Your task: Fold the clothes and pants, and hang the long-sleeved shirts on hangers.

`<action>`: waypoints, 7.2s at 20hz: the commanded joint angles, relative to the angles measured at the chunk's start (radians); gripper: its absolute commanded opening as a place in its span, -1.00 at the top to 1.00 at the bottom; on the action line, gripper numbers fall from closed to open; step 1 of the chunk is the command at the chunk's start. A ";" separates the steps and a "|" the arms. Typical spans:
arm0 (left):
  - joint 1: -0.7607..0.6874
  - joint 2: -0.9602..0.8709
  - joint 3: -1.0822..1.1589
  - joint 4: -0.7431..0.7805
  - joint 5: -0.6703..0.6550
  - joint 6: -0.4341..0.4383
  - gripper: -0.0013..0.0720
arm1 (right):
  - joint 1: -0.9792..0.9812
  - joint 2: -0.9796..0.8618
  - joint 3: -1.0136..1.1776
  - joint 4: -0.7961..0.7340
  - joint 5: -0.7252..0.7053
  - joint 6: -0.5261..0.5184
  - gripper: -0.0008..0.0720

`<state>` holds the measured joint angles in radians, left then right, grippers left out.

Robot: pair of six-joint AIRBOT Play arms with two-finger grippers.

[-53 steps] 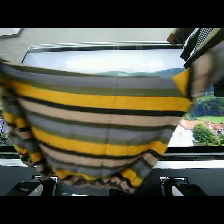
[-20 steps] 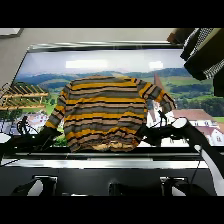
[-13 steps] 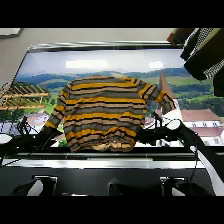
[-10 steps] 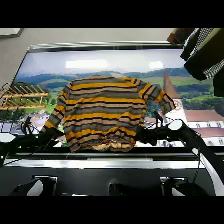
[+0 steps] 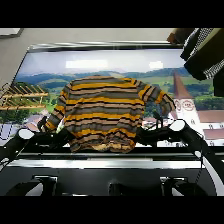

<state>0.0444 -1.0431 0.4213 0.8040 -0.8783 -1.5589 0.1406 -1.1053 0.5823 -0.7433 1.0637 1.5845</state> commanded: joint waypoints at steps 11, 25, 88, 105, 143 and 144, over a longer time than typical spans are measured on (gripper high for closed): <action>-0.027 0.019 0.842 0.078 -0.071 0.056 0.92 | -0.084 0.054 0.887 -0.268 -0.060 0.006 0.92; -0.027 0.440 1.242 0.465 -0.246 -0.186 0.92 | -0.084 0.394 1.473 -0.617 0.108 0.107 0.92; -0.701 0.079 0.379 0.514 -0.209 -0.495 -0.54 | 0.356 0.096 -0.038 -0.620 -0.029 0.295 0.92; -1.093 -0.283 0.409 0.488 -0.044 -0.780 -0.53 | 0.356 0.242 0.016 -0.623 0.093 0.459 0.91; -1.022 -0.359 0.532 0.216 0.306 -0.798 0.92 | 0.354 -0.246 0.706 -0.949 0.002 0.509 0.91; -1.015 -0.375 0.532 0.216 0.307 -0.797 0.92 | 0.354 -0.253 0.664 -0.918 -0.051 0.533 0.91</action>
<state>-0.9916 -1.3579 0.9516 1.0451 -0.6117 -2.3577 0.4950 -1.3437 1.3602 -1.7241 1.1439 2.0548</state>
